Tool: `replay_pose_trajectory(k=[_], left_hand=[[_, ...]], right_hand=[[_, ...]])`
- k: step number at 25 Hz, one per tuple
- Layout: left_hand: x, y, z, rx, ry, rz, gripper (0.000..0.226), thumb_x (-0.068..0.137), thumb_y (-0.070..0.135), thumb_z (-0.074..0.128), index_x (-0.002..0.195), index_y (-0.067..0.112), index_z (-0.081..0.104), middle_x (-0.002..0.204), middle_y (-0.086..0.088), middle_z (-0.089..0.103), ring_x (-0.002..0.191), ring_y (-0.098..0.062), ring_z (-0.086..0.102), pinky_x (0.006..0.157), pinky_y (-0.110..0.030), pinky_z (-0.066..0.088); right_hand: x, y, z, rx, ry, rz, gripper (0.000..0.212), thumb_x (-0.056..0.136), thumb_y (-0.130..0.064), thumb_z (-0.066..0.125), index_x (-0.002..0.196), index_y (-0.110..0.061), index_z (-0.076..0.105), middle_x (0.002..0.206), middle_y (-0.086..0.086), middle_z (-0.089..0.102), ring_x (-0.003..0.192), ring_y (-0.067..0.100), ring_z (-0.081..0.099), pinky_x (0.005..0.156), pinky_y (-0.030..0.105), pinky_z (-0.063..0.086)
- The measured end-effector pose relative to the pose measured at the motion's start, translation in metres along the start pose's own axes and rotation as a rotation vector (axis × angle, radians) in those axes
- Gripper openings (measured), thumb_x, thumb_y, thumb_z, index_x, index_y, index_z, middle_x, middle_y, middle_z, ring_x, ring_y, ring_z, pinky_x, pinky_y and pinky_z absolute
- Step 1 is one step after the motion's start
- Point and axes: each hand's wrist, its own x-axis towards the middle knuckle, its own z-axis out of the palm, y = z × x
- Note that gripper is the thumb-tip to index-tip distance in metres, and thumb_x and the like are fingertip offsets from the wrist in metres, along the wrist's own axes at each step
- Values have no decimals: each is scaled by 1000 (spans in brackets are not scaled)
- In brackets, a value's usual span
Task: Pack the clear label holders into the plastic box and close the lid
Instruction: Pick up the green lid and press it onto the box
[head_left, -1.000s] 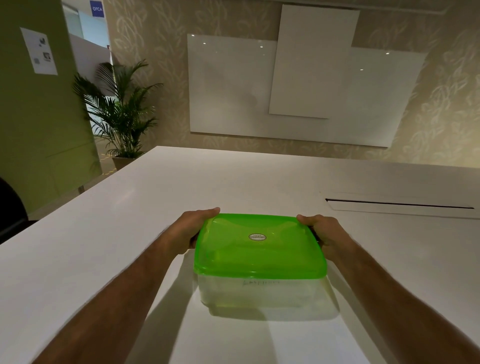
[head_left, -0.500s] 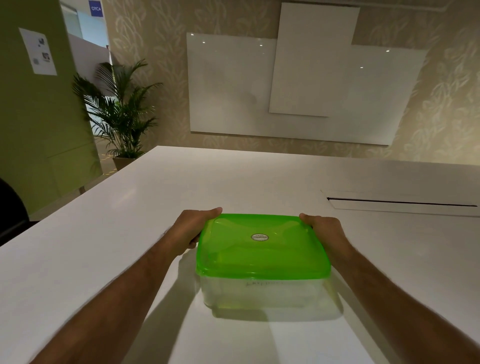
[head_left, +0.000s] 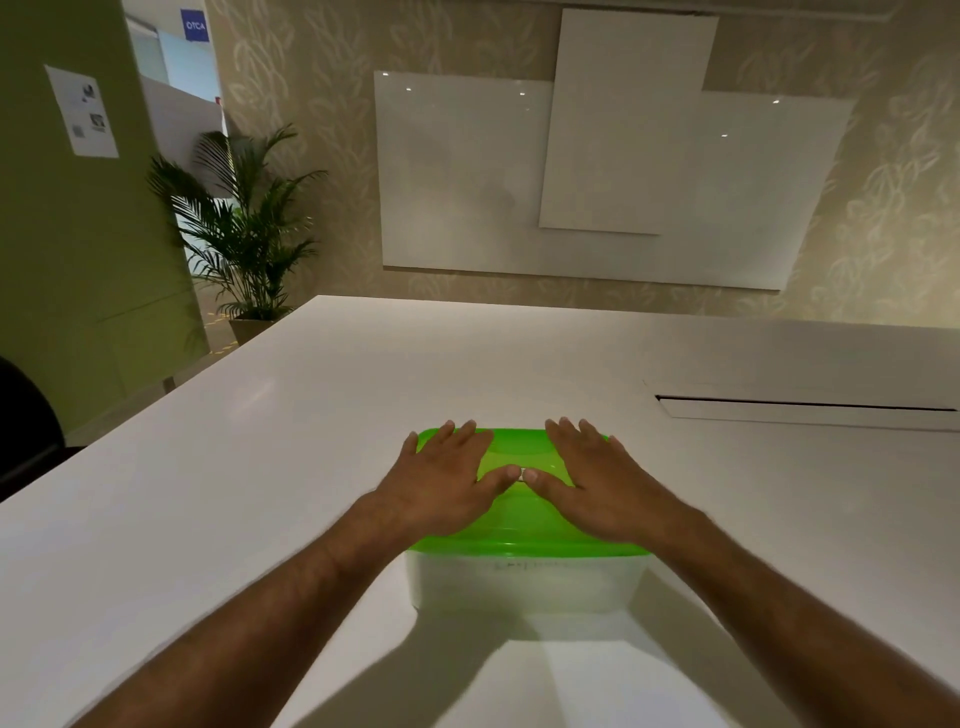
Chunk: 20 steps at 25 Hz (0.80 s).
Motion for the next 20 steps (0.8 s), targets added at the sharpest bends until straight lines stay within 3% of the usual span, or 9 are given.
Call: replay_pose_trajectory(k=[7,20], left_hand=[[-3,7,4,138,-57,21,67,103,54,12,159,20,2,168,0,-5,154,-17,-8,124,-49,-2],[-5,10,4,111,-50,10,68,102,57,12,159,22,4,168,3,-3,154,-14,-7,124,-47,-2]], right_hand=[[1,-2,6,-166,-48,4,77,94,-65,13,154,-18,8,164,6,3,151,23,1,121,47,6],[1,-4,5,-167,-98,20,76,94,-65,11,155,-20,4,164,3,-2,151,21,-3,122,45,1]])
